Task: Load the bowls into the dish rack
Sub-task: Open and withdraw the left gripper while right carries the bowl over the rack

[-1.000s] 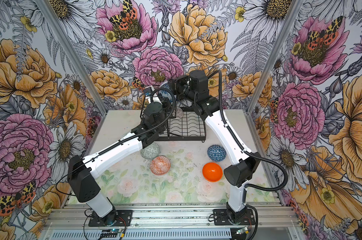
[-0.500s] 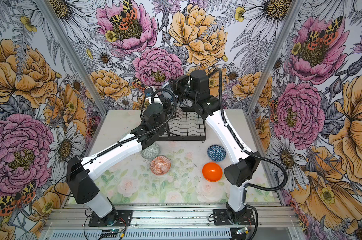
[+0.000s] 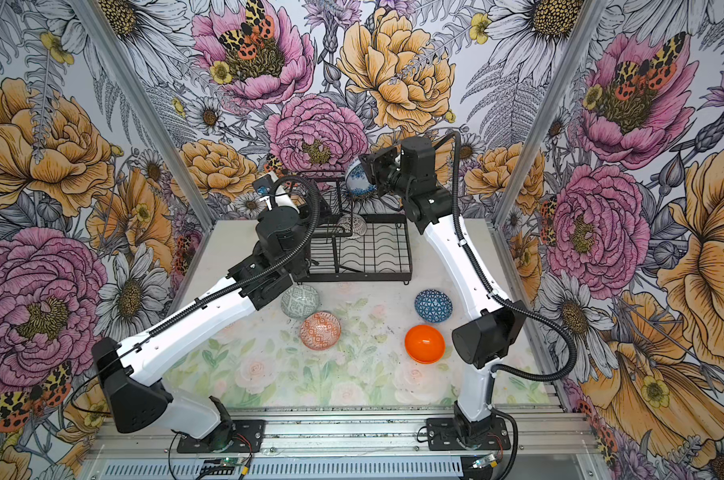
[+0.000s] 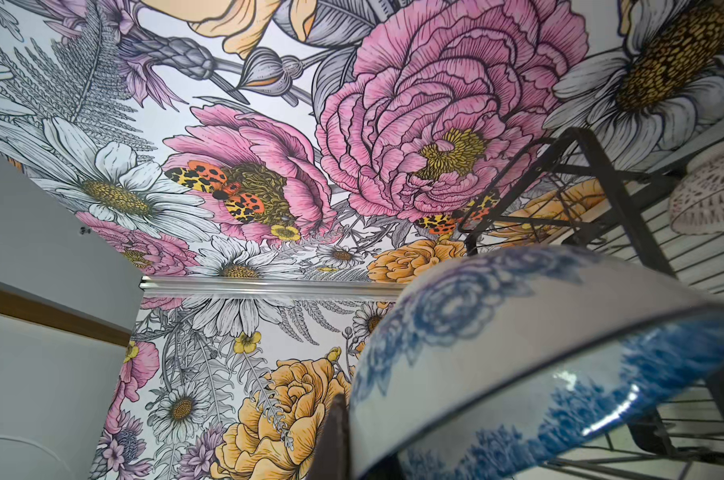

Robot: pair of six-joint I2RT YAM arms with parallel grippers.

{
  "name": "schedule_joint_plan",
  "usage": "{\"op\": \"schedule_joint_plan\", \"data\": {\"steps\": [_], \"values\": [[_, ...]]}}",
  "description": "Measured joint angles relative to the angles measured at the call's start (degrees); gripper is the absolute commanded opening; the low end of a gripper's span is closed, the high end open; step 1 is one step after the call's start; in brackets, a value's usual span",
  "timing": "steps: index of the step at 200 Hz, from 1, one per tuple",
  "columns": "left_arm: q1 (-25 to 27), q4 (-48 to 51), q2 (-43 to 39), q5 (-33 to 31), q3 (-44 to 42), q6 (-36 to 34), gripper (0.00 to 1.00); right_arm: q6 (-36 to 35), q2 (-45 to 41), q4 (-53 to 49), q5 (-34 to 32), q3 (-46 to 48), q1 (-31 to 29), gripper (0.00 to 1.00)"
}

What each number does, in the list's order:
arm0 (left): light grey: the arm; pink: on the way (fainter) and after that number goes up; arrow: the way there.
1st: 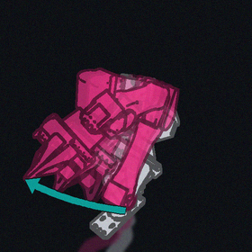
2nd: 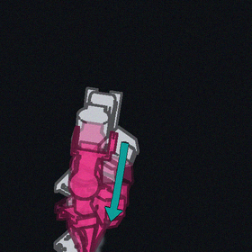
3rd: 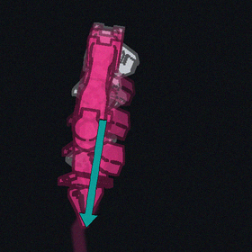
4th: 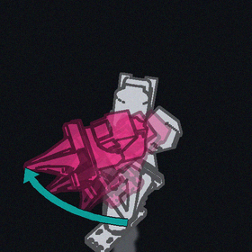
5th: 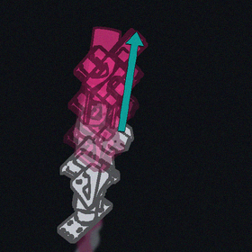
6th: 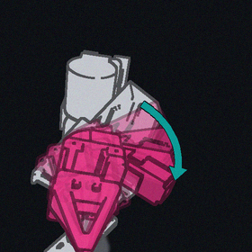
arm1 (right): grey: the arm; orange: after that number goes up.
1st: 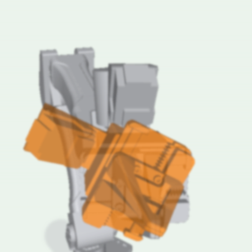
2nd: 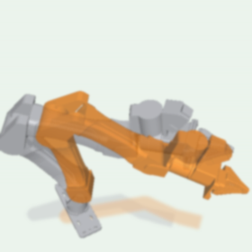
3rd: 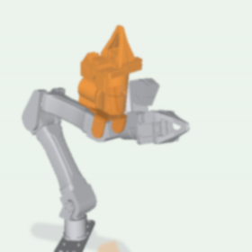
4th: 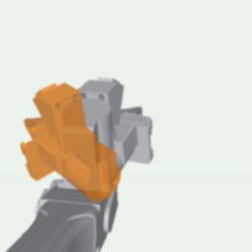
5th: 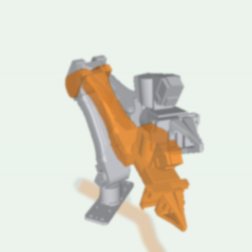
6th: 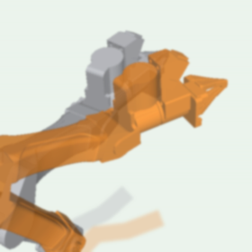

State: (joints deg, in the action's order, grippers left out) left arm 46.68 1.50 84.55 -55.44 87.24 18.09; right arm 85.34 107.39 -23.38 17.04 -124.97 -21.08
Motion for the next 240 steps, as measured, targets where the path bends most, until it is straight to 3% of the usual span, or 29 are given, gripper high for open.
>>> {"op": "schedule_joint_plan", "data": {"steps": [48, 130, 240], "values": [[-0.1, 8.1, -0.9, 0.6, 0.0, 0.6, 0.99, -4.1, -1.2, 2.9, 2.1, 8.1, 3.6, 0.00], [-0.1, 16.8, -0.5, 4.1, 0.6, -1.7, 0.99, -1.2, -5.8, 22.5, 1.6, 39.2, 8.4, 0.00], [-3.4, 23.2, -3.1, 8.3, -2.5, -4.8, 0.99, 0.4, 3.6, 40.9, -1.9, 41.9, 3.6, 0.00]]}}
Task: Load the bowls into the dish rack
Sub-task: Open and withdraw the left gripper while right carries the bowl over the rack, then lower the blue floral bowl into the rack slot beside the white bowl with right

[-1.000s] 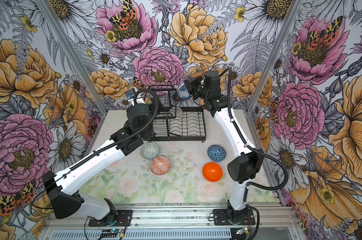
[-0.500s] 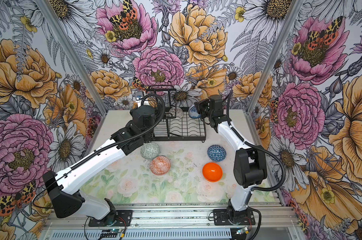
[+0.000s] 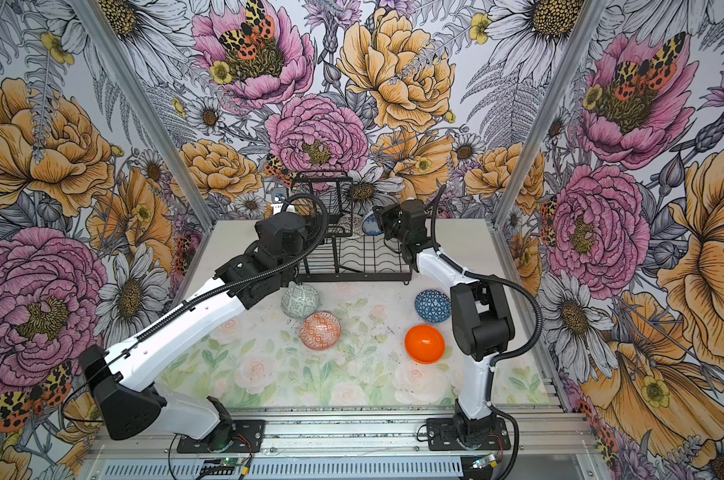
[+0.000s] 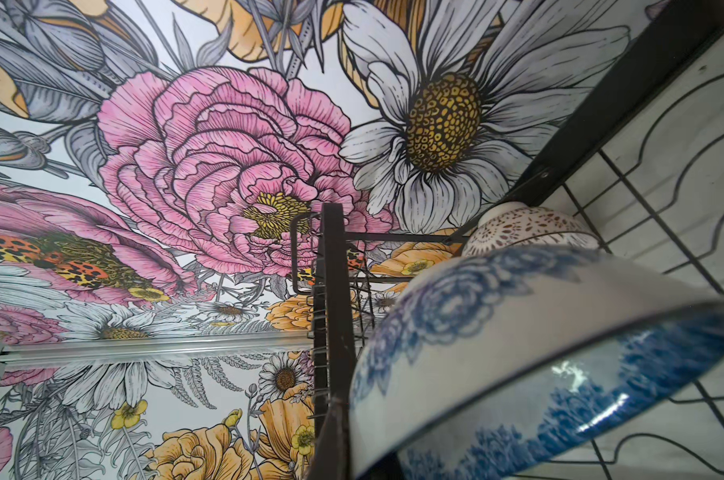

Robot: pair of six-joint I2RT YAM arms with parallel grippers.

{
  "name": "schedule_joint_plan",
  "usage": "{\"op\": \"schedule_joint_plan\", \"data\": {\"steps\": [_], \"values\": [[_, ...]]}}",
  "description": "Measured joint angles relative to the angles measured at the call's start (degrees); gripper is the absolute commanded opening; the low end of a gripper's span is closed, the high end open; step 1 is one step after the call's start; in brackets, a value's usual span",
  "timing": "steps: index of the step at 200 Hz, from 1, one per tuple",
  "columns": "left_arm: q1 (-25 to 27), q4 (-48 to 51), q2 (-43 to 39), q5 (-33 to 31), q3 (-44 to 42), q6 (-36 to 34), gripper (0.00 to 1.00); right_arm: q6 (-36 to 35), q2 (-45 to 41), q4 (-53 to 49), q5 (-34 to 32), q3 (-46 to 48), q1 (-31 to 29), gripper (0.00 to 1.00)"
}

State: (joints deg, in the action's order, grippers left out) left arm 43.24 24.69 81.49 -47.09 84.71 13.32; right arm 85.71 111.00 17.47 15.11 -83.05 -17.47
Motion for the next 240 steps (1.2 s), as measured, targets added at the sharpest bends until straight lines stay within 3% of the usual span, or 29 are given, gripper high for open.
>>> {"op": "schedule_joint_plan", "data": {"steps": [69, 137, 206, 240], "values": [[-3.1, 1.5, -7.1, 3.5, -8.4, 2.6, 0.99, 1.4, 6.8, 5.3, -2.6, 0.9, -2.4, 0.00], [-7.0, 2.5, -7.9, 10.3, -10.6, 3.4, 0.99, 2.6, 13.7, 7.3, -4.9, -1.6, -5.1, 0.00], [-9.7, 2.6, -3.4, 27.0, -8.0, -1.2, 0.99, 4.3, 18.9, 9.0, -6.3, -8.0, -6.6, 0.00], [-9.6, 3.3, -1.2, 31.5, -7.6, -2.9, 0.99, 5.0, 21.6, 9.2, -6.7, -11.2, -6.7, 0.00]]}}
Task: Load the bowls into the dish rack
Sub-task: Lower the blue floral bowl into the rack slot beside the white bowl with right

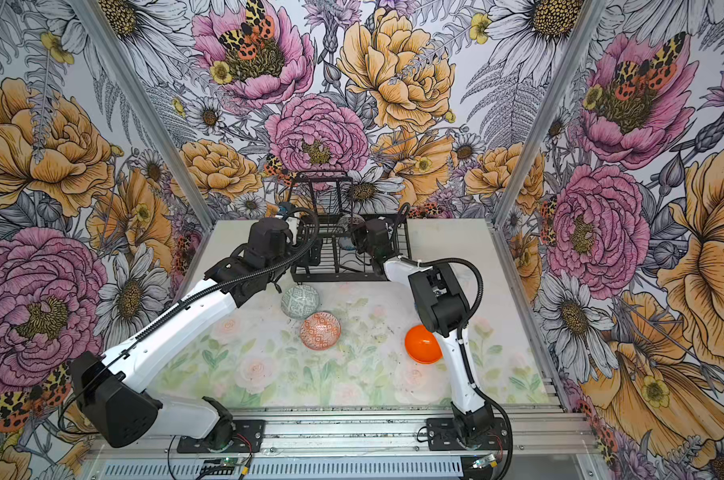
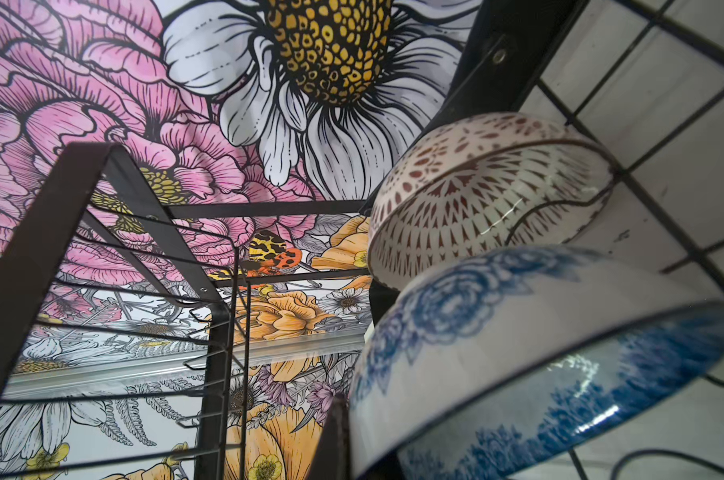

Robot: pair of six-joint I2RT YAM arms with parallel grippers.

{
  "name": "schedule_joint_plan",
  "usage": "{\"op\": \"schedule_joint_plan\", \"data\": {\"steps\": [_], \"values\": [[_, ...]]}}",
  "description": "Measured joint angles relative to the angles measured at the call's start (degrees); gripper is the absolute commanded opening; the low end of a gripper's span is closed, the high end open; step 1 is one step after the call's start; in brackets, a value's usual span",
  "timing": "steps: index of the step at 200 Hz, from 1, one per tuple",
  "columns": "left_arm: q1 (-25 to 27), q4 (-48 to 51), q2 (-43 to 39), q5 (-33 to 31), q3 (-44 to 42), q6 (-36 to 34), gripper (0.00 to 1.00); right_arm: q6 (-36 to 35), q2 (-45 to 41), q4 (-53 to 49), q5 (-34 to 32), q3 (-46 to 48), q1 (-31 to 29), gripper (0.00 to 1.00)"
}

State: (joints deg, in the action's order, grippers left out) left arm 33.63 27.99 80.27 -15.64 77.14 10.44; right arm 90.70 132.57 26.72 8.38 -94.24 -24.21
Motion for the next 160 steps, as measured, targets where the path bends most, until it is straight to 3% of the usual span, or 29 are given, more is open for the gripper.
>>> {"op": "schedule_joint_plan", "data": {"steps": [53, 160], "values": [[-0.5, 1.2, 2.5, 5.2, 2.6, -0.4, 0.99, 1.1, 1.5, 0.2, -0.5, -2.7, -0.2, 0.00], [-0.6, 2.1, 4.4, 5.4, 3.5, -0.4, 0.99, 3.4, 5.9, 2.3, -2.8, -6.3, -0.8, 0.00]]}}
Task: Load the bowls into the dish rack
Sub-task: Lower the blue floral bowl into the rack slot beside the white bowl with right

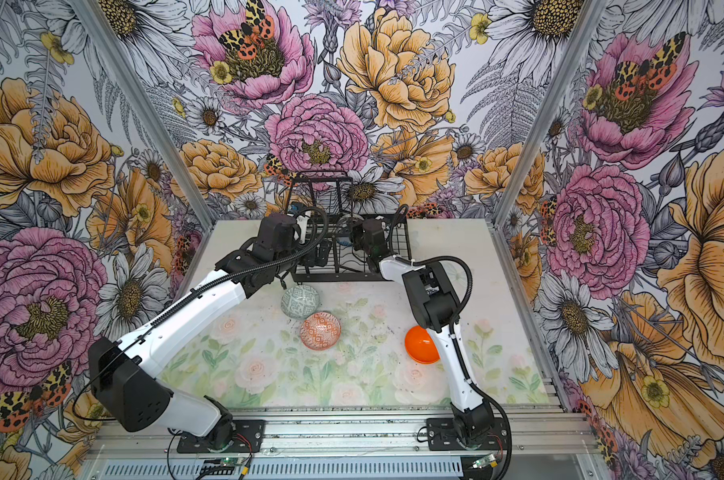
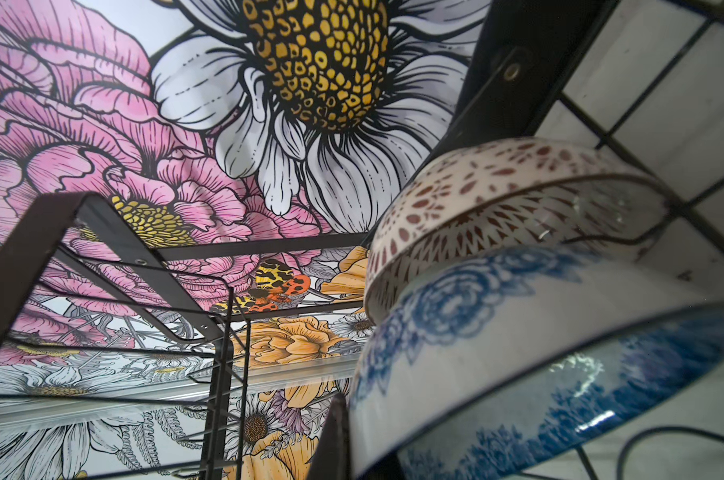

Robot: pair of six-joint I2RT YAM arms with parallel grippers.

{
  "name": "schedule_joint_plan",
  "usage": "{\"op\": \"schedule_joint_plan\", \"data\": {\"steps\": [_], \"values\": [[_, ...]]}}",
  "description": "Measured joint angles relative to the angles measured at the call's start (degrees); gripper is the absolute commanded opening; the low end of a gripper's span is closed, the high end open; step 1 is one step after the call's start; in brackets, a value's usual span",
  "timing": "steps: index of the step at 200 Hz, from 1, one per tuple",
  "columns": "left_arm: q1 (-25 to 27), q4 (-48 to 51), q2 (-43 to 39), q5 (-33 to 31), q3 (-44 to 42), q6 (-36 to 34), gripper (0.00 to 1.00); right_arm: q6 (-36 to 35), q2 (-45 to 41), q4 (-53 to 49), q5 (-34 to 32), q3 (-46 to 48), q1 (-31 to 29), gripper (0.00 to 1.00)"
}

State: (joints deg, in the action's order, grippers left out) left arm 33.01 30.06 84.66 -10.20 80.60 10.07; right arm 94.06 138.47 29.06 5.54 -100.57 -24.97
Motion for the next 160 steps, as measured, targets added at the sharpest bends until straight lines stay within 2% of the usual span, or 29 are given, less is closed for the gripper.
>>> {"op": "schedule_joint_plan", "data": {"steps": [160], "values": [[-0.6, 0.2, 0.0, -0.3, 0.0, 0.0, 0.99, 2.4, -1.2, 5.3, -5.8, 6.1, -2.1, 0.00]]}}
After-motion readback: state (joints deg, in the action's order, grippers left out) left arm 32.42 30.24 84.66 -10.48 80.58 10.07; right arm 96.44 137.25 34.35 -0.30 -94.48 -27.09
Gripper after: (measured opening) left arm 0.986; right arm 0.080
